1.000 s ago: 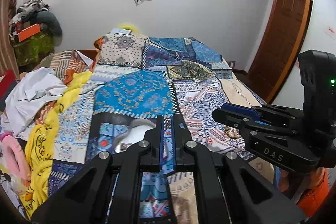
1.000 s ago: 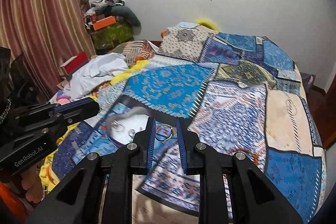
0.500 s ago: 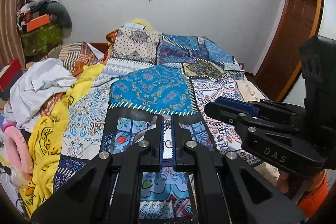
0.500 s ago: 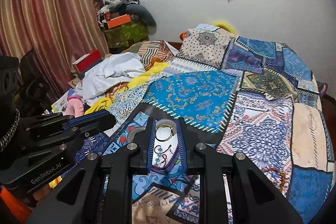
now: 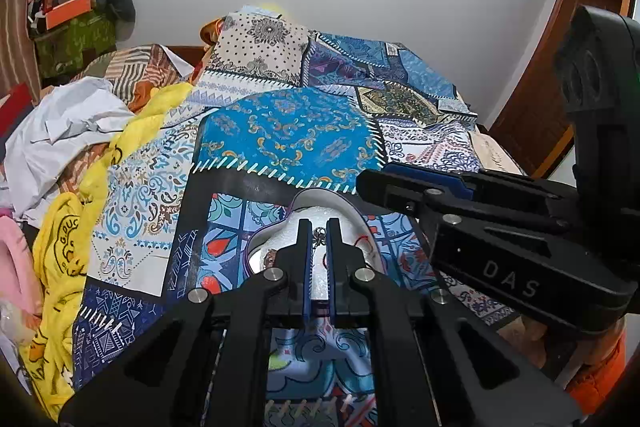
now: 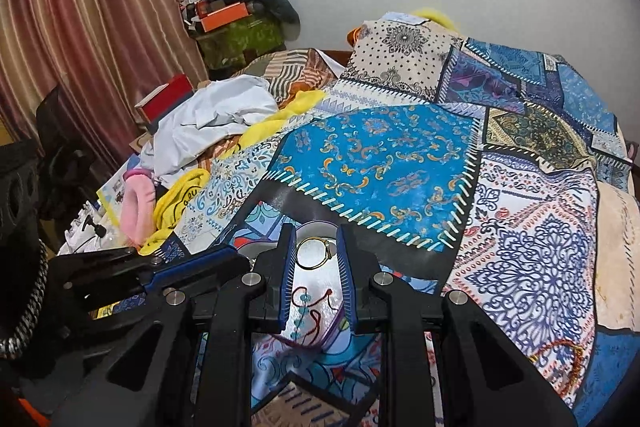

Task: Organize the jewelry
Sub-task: 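Open the right gripper to drop the gold ring into the tin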

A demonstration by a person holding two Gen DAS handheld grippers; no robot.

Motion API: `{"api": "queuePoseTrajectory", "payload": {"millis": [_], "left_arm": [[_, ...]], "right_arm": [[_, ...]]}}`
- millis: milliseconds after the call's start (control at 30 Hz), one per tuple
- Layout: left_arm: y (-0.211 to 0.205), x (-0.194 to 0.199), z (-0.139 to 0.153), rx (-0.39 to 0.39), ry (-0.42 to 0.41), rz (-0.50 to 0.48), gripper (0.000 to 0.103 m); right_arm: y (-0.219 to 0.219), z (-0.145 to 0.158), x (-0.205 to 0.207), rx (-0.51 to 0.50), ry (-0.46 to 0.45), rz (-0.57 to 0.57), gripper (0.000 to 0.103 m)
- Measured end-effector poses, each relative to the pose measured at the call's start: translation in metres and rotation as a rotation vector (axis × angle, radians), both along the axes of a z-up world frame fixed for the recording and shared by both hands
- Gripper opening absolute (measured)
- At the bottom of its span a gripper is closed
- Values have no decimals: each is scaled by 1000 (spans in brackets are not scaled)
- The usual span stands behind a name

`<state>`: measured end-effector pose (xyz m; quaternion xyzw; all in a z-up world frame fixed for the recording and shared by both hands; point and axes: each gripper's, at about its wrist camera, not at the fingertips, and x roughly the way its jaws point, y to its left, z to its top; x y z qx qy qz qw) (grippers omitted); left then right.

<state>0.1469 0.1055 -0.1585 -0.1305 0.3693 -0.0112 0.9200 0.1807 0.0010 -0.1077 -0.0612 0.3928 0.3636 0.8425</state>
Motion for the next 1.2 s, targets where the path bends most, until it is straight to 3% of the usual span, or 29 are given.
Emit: {"api": "queuePoseTrajectory", "payload": {"millis": [667, 867, 1200], "left_arm": [[7, 3, -11, -15, 29, 6, 4], [9, -3, -4, -7, 24, 21, 6], [3, -13, 18, 21, -10, 27, 8]], "right_arm": [[9, -18, 11, -19, 70, 20, 19], [7, -14, 10, -17, 63, 12, 24], [-13, 8, -1, -4, 15, -14, 24]]}}
